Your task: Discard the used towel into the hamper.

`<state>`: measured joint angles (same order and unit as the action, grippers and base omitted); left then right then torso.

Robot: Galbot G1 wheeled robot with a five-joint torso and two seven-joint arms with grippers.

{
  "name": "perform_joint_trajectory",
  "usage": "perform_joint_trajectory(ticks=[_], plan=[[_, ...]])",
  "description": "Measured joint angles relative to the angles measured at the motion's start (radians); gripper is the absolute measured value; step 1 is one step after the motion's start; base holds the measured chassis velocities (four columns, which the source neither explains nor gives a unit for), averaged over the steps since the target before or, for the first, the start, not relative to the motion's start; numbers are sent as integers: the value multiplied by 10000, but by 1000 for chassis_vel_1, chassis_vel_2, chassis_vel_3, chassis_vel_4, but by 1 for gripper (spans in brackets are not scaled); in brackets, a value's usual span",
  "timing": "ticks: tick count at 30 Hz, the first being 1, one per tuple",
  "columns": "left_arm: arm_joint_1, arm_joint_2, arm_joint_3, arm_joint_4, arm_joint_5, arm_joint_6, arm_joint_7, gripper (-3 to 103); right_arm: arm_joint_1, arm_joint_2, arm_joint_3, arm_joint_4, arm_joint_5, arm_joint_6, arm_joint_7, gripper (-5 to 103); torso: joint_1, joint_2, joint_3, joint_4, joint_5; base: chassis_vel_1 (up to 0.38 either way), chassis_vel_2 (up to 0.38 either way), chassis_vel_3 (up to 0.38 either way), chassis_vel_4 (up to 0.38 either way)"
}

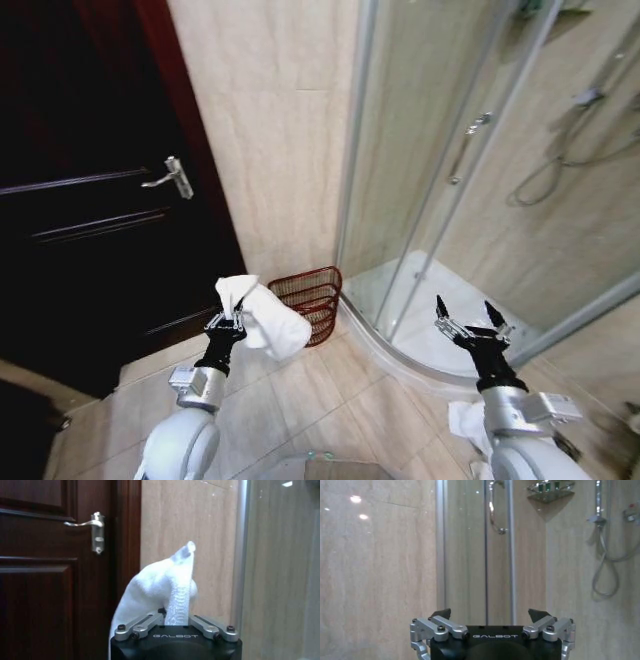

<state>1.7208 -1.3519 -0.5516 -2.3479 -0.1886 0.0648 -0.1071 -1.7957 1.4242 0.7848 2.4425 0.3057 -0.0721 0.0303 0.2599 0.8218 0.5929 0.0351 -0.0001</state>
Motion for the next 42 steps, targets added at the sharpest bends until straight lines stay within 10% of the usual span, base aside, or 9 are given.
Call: perform_joint_trajectory(ticks=[21, 42], plan=[[-127, -27, 120, 278, 98, -11, 10, 3, 177, 12, 13, -65, -95, -282, 8, 100, -37, -82, -44, -5, 1, 0, 0, 0, 0], [-86, -14, 99, 300, 150, -8, -6, 3, 39, 113, 42, -50, -184, -177, -93, 100, -482, -1105, -622, -5, 0, 0, 0, 0, 0]])
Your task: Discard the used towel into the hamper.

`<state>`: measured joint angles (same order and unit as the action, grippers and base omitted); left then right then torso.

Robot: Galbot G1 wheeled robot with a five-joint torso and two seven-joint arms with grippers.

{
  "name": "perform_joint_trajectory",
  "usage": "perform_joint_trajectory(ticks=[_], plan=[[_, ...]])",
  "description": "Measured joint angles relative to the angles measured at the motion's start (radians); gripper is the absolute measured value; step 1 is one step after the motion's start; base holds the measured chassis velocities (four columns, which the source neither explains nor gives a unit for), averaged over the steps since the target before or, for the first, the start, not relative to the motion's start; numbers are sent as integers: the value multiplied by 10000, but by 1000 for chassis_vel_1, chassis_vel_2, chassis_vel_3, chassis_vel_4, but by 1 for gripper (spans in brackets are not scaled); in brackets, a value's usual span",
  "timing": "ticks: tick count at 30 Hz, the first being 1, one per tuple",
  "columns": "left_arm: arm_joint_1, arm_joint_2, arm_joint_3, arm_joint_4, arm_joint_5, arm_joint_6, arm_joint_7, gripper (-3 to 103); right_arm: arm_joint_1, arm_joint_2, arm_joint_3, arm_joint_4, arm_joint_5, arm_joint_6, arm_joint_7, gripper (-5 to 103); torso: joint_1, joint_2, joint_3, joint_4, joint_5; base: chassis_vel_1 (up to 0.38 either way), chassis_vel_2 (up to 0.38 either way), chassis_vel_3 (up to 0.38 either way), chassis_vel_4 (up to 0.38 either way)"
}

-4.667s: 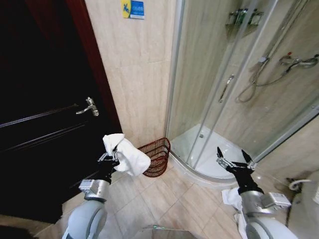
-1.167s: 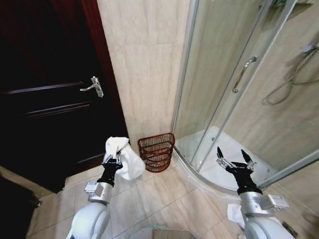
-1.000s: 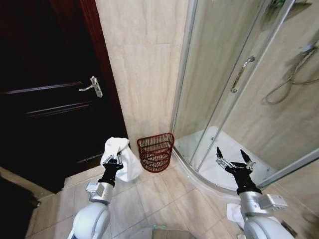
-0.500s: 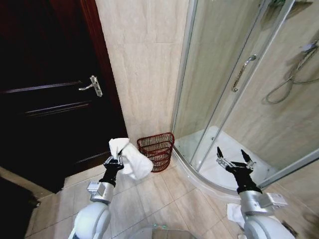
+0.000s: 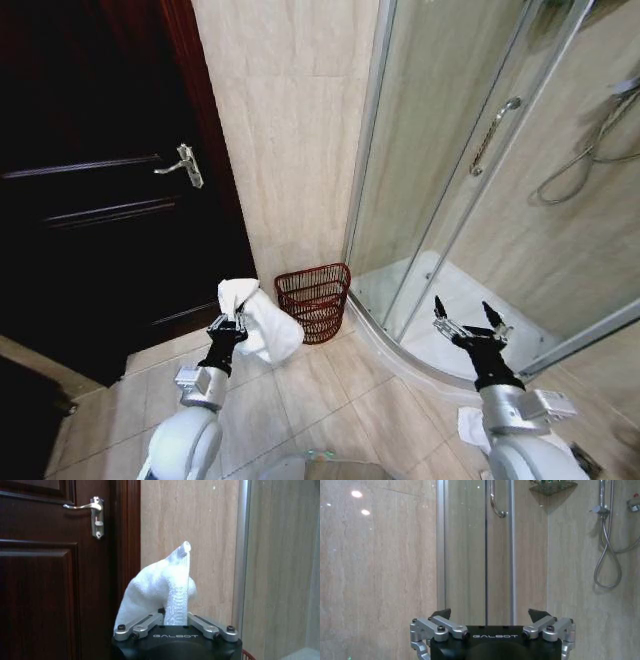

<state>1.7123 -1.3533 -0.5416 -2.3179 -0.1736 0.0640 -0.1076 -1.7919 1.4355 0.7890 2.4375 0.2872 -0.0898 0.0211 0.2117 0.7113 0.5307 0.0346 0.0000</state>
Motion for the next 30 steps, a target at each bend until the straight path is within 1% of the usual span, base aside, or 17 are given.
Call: perform_joint_trajectory(ticks=[10, 18, 20, 24, 30], plan=[[-10, 27, 4, 10, 8, -10, 3, 3, 38, 31, -11, -16, 0, -5, 34, 100, -201, -468, -268, 0, 0, 0, 0, 0, 0], [-113, 37, 30, 140, -1, -15, 18, 3, 51, 20, -4, -62, -14, 6, 63, 100, -335, -800, -453, 1, 1, -99, 101, 91, -108], [-154, 37, 44, 189, -6, -16, 26, 3, 68, 16, -17, -101, -12, 130, 19, 100, -379, -925, -530, -1, 2, -106, 83, 77, -110], [-180, 30, 51, 247, -6, -21, 37, 3, 73, 9, -22, -129, -12, 185, -69, 100, -407, -997, -574, 0, 0, -42, 30, 24, -45], [-229, 32, 59, 318, -31, -29, 50, 3, 101, 10, -59, -173, -21, 193, -81, 100, -510, -1210, -699, -1, 0, 0, 0, 0, 0]])
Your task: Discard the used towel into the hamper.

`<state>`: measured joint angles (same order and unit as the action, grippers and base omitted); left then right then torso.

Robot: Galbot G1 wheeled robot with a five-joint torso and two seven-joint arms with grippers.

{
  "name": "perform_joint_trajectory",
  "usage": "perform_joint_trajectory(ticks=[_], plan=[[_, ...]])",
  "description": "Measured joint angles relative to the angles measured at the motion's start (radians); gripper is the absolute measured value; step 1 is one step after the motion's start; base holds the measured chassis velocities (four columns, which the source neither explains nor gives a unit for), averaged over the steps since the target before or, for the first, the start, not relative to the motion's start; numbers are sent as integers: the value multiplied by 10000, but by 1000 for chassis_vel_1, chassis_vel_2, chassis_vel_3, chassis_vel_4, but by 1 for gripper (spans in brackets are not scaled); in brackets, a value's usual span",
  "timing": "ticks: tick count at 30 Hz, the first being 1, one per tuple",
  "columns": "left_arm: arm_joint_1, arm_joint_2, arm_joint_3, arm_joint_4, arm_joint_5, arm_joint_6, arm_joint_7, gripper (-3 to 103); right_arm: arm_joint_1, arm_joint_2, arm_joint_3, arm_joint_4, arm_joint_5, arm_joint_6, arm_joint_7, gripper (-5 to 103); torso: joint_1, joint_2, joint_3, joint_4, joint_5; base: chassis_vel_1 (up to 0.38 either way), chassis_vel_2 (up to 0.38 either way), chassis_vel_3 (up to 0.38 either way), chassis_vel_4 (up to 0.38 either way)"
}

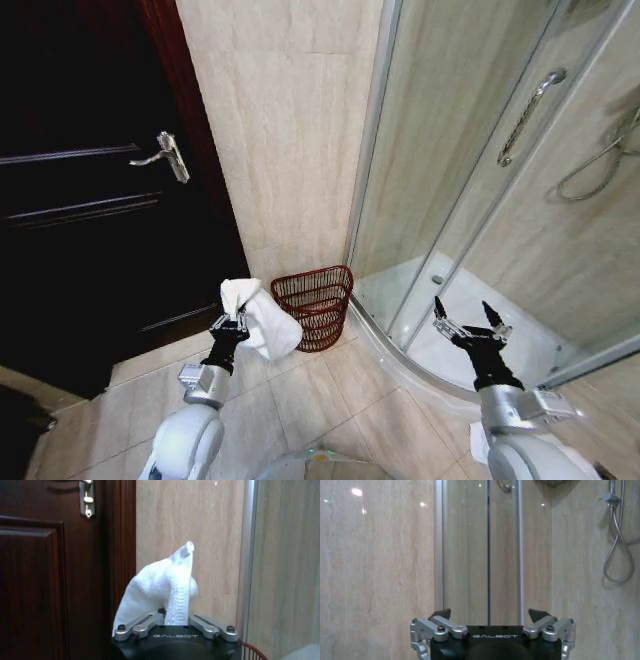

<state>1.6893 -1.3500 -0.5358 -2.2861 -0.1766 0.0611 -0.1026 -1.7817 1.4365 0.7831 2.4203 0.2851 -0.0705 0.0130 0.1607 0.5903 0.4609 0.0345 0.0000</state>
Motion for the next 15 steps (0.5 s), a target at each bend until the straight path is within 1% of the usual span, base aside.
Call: perform_joint_trajectory(ticks=[7, 11, 12, 15], plan=[[-148, 71, 1, 136, -65, -11, 46, 3, 35, 5, -22, -46, -44, -13, 0, 100, -117, -266, -135, -1, 0, 0, 0, 0, 0], [-282, 101, 38, 305, -151, -75, 107, 3, 49, 37, -36, -47, -108, -52, 3, 100, -198, -495, -281, 0, 0, 0, 0, 0, 0], [-282, 101, 38, 305, -151, -75, 107, 3, 49, 37, -36, -47, -108, -52, 3, 100, -198, -495, -281, 0, 0, 0, 0, 0, 0], [-443, 199, 51, 484, -203, -429, 207, 3, 67, 66, -47, -53, -186, -79, 4, 100, -244, -611, -357, -1, 0, 0, 0, 0, 0]])
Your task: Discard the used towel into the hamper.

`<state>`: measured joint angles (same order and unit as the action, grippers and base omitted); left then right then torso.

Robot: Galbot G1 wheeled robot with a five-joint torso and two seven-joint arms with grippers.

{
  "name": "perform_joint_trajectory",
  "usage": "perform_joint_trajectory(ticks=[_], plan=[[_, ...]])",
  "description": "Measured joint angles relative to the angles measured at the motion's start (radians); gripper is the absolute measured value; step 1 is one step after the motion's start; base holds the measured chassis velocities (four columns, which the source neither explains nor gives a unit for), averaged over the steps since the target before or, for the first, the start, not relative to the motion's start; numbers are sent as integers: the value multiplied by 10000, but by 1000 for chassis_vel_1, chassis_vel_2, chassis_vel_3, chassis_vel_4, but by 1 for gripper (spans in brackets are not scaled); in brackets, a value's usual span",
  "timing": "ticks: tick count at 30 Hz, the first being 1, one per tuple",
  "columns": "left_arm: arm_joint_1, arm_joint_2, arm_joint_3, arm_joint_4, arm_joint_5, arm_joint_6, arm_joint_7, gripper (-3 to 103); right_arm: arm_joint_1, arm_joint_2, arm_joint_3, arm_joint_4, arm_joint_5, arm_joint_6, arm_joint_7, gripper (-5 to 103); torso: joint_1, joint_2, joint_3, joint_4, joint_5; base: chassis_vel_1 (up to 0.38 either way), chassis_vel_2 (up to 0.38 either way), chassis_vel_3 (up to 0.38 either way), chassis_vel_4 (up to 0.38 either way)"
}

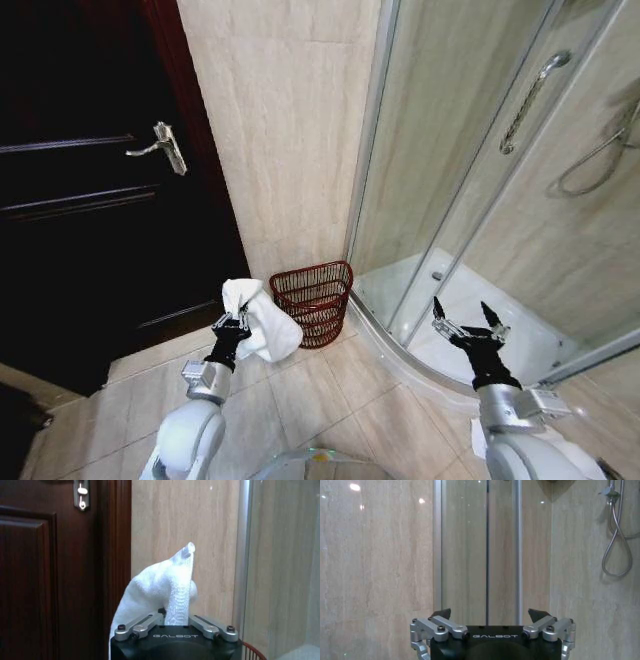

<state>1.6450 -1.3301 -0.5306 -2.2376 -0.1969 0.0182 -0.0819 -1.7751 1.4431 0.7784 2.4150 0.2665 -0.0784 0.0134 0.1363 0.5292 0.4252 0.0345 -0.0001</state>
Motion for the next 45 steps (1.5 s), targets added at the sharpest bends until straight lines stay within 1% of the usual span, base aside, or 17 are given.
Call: perform_joint_trajectory(ticks=[5, 11, 16, 18, 19, 23, 24, 26, 28, 30, 31, 35, 36, 39, 40, 43, 45], plan=[[-413, 472, 69, 113, -336, -169, 268, 3, -10, 91, -36, -19, -190, 0, 23, 100, -12, -37, -25, 1, 0, 0, 0, 0, 0], [-1628, 1124, 403, 647, -1118, -309, 674, 3, -304, 158, -206, -25, -332, 25, 87, 100, -10, -31, -20, 0, -3, 0, 0, 0, 0], [-3132, 1778, 1071, 1116, -1887, -181, 912, 3, -225, 234, -129, -32, -739, -104, 220, 100, 1, -6, -6, -1, -3, 0, 0, 0, 0], [-4160, 2187, 1454, 1264, -2489, 162, 874, 3, 64, 238, -26, -34, -768, -346, 357, 100, 6, 6, 2, 2, 0, 0, 0, 0, 0], [-4160, 2187, 1454, 1264, -2489, 162, 874, 3, 64, 238, -26, -34, -768, -346, 357, 100, 6, 6, 2, 2, 0, 0, 0, 0, 0], [-6281, 2921, 2193, 1702, -3502, 651, 826, 3, 361, 453, -49, -52, -900, -557, 505, 100, 14, 22, 11, 1, 0, 0, 0, 0, 0], [-6281, 2921, 2193, 1702, -3502, 651, 826, 3, 361, 453, -49, -52, -900, -557, 505, 100, 14, 22, 11, 1, 0, 0, 0, 0, 0], [-7523, 3120, 2845, 2311, -3998, 720, 806, 3, 424, 562, -77, -106, -997, -576, 506, 100, 15, 29, 14, 0, 0, 0, 0, 0, 0], [-8020, 3122, 3141, 2642, -4099, 702, 804, 3, 463, 600, -78, -151, -1046, -578, 506, 100, 17, 32, 17, 1, -1, 0, 0, 0, 0], [-9544, 2900, 4058, 3747, -4325, 489, 807, 3, 640, 700, -34, -298, -1125, -583, 513, 100, 21, 38, 20, 0, 2, 0, 0, 0, 0], [-9544, 2900, 4058, 3747, -4325, 489, 807, 3, 640, 700, -34, -298, -1125, -583, 513, 100, 21, 38, 20, 0, 2, 0, 0, 0, 0], [-11784, 2031, 5316, 5624, -4727, 319, 798, 3, 896, 929, 103, -556, -1149, -601, 541, 100, 25, 47, 26, -3, 2, 0, 0, 0, 0], [-11784, 2031, 5316, 5624, -4727, 319, 798, 3, 896, 929, 103, -556, -1149, -601, 541, 100, 25, 47, 26, -3, 2, 0, 0, 0, 0], [-12976, 1534, 5872, 7089, -4211, -5, 886, 3, 1014, 1062, 227, -729, -1158, -584, 544, 100, 27, 53, 29, -5, 5, 0, 0, 0, 0], [-12976, 1534, 5872, 7089, -4211, -5, 886, 3, 1014, 1062, 227, -729, -1158, -584, 544, 100, 27, 53, 29, -5, 5, 0, 0, 0, 0], [-13390, 1281, 6077, 8535, -3666, -516, 1065, 3, 1062, 1127, 408, -868, -1132, -504, 525, 100, 27, 58, 31, -2, 3, 0, 0, 0, 0], [-13396, 1208, 6128, 8929, -3630, -683, 1082, 3, 1064, 1141, 446, -891, -1122, -479, 515, 100, 28, 58, 33, -1, 2, 0, 0, 0, 0]])
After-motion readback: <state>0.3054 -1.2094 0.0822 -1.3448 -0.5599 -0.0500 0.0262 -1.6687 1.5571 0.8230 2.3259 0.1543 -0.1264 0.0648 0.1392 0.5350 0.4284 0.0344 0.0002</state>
